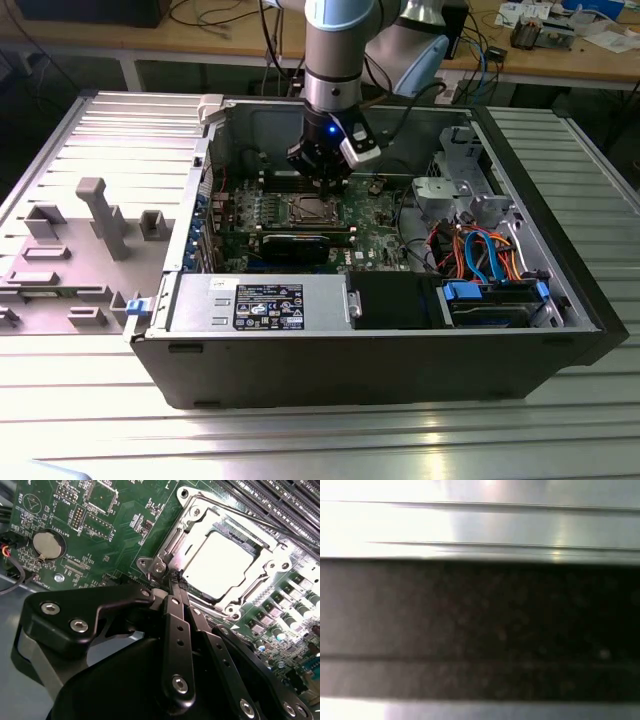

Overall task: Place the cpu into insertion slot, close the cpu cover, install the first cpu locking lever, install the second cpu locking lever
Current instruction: 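Install the first cpu locking lever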

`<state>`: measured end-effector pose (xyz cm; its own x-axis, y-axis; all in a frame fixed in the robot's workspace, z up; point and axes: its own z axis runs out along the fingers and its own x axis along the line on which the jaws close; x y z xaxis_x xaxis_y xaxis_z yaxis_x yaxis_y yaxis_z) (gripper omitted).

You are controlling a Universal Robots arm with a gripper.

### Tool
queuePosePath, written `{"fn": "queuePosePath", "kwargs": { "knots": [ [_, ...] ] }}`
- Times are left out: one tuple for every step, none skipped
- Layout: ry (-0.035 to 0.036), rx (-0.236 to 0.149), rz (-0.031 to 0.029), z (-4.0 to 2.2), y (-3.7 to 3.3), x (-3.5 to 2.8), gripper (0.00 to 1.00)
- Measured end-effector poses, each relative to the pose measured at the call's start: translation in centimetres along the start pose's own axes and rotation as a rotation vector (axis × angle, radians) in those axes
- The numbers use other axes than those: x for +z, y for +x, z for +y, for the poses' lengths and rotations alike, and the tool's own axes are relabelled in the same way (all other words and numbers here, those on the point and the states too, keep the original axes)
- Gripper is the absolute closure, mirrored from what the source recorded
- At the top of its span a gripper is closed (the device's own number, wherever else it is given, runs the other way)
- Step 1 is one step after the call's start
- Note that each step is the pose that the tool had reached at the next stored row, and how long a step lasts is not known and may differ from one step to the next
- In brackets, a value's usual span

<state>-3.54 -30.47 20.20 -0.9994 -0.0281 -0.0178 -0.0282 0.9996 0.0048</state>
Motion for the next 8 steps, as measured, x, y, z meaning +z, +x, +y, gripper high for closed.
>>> {"fn": "queuePosePath", "kwargs": {
  "knots": [
    [-0.0003, 0.000, -0.0004, 0.04, -0.01, 0.04, 0.89],
    [-0.0009, 0.000, -0.0006, 0.09, -0.02, 0.07, 0.89],
    [-0.0025, 0.000, -0.0007, 0.11, -0.03, 0.09, 0.89],
    [-0.0058, 0.000, -0.0008, 0.12, -0.02, 0.09, 0.89],
    [-0.0098, 0.000, -0.0008, 0.12, -0.02, 0.10, 0.89],
    [-0.0142, 0.000, -0.0011, 0.14, -0.03, 0.12, 0.89],
    [-0.0177, 0.000, -0.0013, 0.14, -0.03, 0.13, 0.89],
    [-0.0217, 0.000, -0.0015, 0.14, -0.03, 0.13, 0.89]
  ]
}}
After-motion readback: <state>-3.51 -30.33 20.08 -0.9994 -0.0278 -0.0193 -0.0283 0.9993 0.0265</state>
